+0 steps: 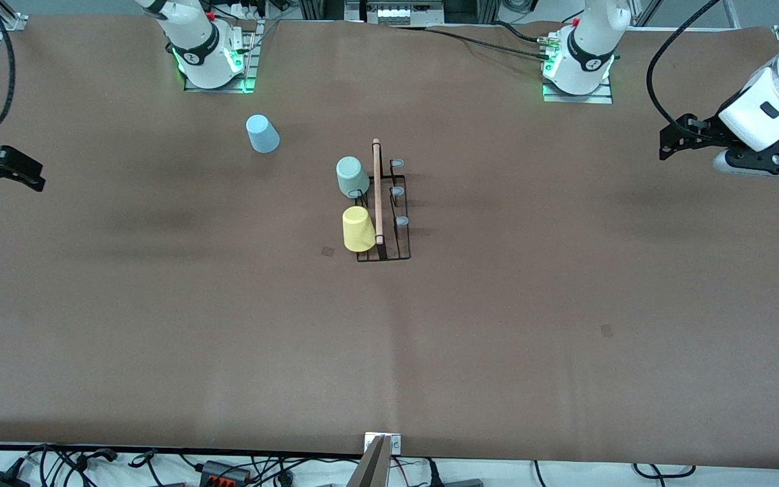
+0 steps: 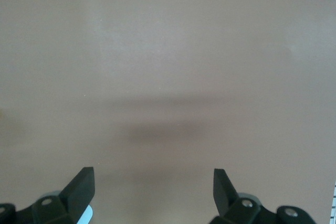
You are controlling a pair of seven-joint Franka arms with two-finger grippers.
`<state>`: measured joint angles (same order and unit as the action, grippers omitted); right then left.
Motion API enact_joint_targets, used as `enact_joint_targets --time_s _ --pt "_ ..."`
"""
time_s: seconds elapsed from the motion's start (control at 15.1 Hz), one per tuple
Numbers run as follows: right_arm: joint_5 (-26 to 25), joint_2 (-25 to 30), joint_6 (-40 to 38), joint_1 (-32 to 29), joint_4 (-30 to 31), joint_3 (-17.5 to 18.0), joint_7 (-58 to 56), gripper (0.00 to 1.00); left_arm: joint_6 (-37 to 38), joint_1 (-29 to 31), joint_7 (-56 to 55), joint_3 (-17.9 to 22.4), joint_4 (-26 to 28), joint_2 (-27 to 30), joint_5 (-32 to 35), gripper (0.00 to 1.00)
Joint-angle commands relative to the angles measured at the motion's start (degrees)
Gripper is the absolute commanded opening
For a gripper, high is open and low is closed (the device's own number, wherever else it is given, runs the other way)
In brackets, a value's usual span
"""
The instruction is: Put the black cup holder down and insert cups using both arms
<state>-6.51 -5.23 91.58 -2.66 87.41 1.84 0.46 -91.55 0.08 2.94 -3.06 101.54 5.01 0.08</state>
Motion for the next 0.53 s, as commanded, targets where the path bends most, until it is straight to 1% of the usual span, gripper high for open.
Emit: enact_joint_targets --time_s 0.0,0.07,0.13,0.33,0.46 --pt "1.83 -0.13 -0.26 -0.15 -0.14 1.14 1.12 1.0 0.49 0.09 -0.39 -0.28 0.5 1.14 0.8 1.0" --pt "4.12 -0.13 0.09 -0.85 -0.14 1.15 1.03 1.0 0.4 0.09 -0.39 -0.28 0.5 1.14 0.8 1.0" --pt "5.1 -0.04 0.18 -2.07 0.04 1.15 1.03 1.0 0.32 0.09 -0.39 -0.28 0.5 1.14 0.8 1.0" --pt "6.24 0.83 3.07 -2.87 1.87 1.32 1.03 1.0 0.23 0.09 -0.39 -0.2 0.5 1.14 0.8 1.0" --pt "6.69 1.36 2.56 -3.57 2.32 1.32 1.47 1.0 0.14 0.09 -0.39 -0.2 0.5 1.14 0.8 1.0"
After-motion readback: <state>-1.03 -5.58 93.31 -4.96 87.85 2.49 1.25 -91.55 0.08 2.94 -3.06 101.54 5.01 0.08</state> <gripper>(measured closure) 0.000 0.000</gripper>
